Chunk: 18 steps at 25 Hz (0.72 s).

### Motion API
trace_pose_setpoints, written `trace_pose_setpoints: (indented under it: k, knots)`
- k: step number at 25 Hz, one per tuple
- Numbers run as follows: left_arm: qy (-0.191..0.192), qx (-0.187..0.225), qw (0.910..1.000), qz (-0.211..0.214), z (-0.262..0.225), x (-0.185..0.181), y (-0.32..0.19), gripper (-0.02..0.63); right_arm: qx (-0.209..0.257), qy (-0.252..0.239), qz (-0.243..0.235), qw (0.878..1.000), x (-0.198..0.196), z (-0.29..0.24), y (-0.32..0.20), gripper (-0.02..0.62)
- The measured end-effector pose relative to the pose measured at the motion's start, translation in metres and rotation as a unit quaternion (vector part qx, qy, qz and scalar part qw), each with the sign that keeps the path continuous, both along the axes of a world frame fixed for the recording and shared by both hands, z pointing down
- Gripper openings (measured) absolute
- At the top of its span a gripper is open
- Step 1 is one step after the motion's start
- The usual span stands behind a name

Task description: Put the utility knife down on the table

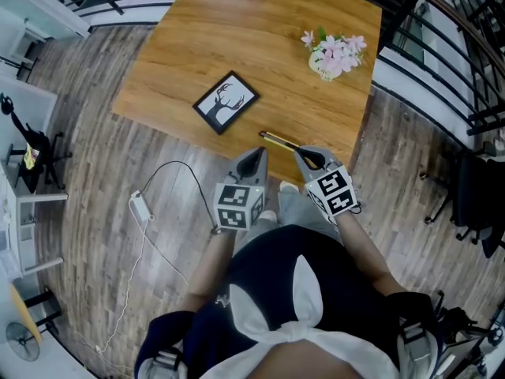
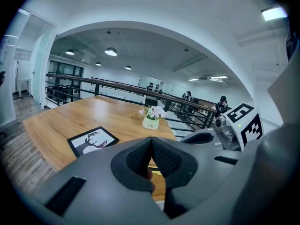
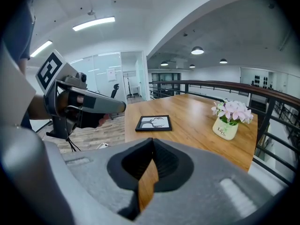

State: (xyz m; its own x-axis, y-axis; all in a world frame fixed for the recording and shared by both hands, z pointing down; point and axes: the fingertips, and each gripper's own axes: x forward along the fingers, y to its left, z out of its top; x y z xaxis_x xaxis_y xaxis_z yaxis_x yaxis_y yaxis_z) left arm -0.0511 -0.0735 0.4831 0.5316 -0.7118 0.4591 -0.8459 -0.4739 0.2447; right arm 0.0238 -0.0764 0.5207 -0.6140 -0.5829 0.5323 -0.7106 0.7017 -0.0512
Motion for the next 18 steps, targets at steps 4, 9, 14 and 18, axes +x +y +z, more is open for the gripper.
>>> trace_pose_setpoints:
  k: [4,9,14,18]
  knots:
    - [-0.001,0.001,1.0000,0.005,0.0008,0.0028,0.0037,0.017,0.002,-0.002,0.003,1.000,0.0004,-0.0012,0.0038,-0.003]
    - [-0.003,-0.001,0.9999,0.013,0.0011,0.0047,0.0060,0.017,0.002,-0.001,0.009,1.000,-0.0003,-0.0031,0.0059,-0.003]
    - [-0.006,0.002,0.9998,0.019,0.0015,0.0057,0.0078,0.017,0.001,-0.001,0.010,1.000,-0.0011,-0.0039,0.0090,-0.003]
    - [-0.008,0.000,0.9998,0.018,0.0027,0.0062,0.0063,0.017,-0.003,0.003,0.006,1.000,-0.0011,-0.0020,0.0095,-0.003]
